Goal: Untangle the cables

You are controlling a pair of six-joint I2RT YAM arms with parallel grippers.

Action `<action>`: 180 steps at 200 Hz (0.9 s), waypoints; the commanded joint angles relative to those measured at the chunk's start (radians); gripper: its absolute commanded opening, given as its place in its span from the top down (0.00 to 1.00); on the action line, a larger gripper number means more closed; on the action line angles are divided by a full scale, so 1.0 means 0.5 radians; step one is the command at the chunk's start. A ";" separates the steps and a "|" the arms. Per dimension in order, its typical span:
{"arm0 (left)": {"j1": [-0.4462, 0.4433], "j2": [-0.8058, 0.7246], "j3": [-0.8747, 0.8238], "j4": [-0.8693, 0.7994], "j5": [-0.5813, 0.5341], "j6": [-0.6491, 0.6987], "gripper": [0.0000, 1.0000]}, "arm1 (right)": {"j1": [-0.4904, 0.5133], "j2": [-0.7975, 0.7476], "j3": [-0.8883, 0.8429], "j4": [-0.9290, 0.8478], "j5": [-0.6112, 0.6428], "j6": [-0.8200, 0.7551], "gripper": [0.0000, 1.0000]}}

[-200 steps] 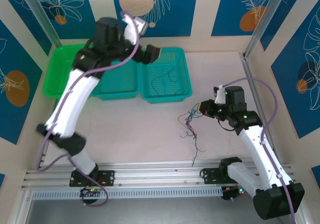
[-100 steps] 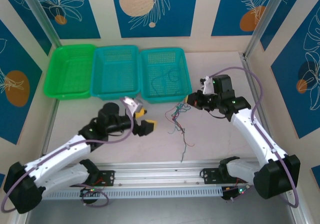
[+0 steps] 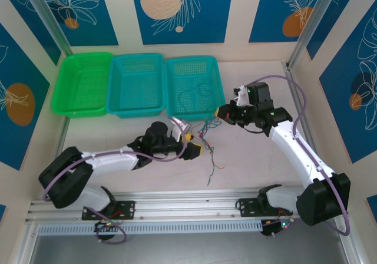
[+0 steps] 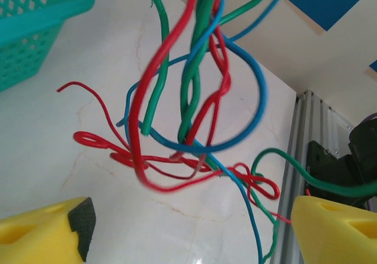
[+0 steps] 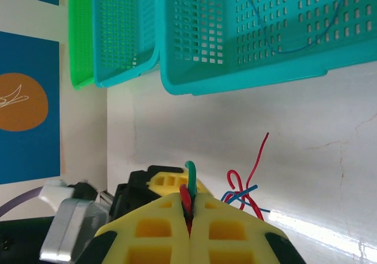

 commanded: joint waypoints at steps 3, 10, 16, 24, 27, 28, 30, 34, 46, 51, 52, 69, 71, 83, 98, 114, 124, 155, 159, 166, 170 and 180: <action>-0.018 0.131 0.092 0.232 0.133 -0.066 0.21 | 0.011 -0.002 0.077 -0.064 -0.028 0.052 1.00; -0.021 0.168 0.102 0.252 0.144 -0.080 0.26 | 0.014 -0.002 0.074 -0.064 -0.013 0.063 1.00; -0.022 0.196 0.113 0.265 0.155 -0.093 0.30 | 0.011 -0.002 0.071 -0.067 -0.007 0.065 1.00; -0.025 0.231 0.128 0.272 0.179 -0.106 0.35 | 0.008 0.000 0.071 -0.072 0.006 0.069 1.00; -0.026 0.243 0.134 0.276 0.191 -0.109 0.37 | 0.008 0.001 0.070 -0.076 0.009 0.071 1.00; -0.027 0.246 0.135 0.278 0.194 -0.111 0.37 | 0.006 0.001 0.069 -0.075 0.009 0.073 1.00; -0.029 0.255 0.139 0.279 0.199 -0.114 0.39 | 0.005 0.000 0.069 -0.075 0.010 0.075 1.00; -0.032 0.268 0.144 0.282 0.205 -0.118 0.41 | 0.003 0.000 0.065 -0.075 0.013 0.074 1.00; -0.045 0.296 0.151 0.291 0.212 -0.126 0.52 | -0.006 0.005 0.056 -0.076 0.016 0.077 1.00; -0.051 0.305 0.152 0.291 0.212 -0.129 0.59 | -0.010 0.004 0.052 -0.075 0.019 0.077 1.00; -0.051 0.306 0.153 0.291 0.211 -0.129 0.61 | -0.010 0.004 0.051 -0.077 0.021 0.077 1.00; -0.060 0.314 0.154 0.269 0.204 -0.132 0.91 | -0.032 -0.001 0.041 -0.111 0.080 0.075 1.00; -0.061 0.314 0.151 0.266 0.200 -0.130 0.94 | -0.033 -0.002 0.041 -0.117 0.097 0.074 1.00; -0.061 0.297 0.136 0.246 0.184 -0.132 1.00 | -0.066 -0.010 0.035 -0.174 0.199 0.068 1.00; -0.062 0.257 0.102 0.236 0.164 -0.130 1.00 | -0.134 -0.033 0.001 -0.222 0.332 0.055 1.00; -0.060 0.191 0.059 0.189 0.119 -0.120 1.00 | -0.273 -0.063 -0.085 -0.231 0.485 0.067 1.00; -0.061 0.137 0.033 0.133 0.066 -0.100 1.00 | -0.403 -0.070 -0.161 -0.208 0.548 0.078 1.00; -0.058 -0.052 -0.072 0.011 -0.073 -0.056 1.00 | -0.808 -0.023 -0.340 -0.190 0.696 0.122 0.99; -0.059 -0.072 -0.086 -0.002 -0.095 -0.053 1.00 | -0.834 -0.014 -0.356 -0.193 0.716 0.122 0.99; -0.056 -0.105 -0.104 -0.024 -0.127 -0.053 1.00 | -0.845 -0.006 -0.383 -0.188 0.753 0.132 0.99; -0.056 -0.118 -0.112 -0.032 -0.144 -0.054 1.00 | -0.839 -0.006 -0.404 -0.168 0.746 0.122 0.99; -0.056 -0.131 -0.119 -0.050 -0.173 -0.055 1.00 | -0.746 -0.002 -0.462 -0.071 0.728 0.057 0.96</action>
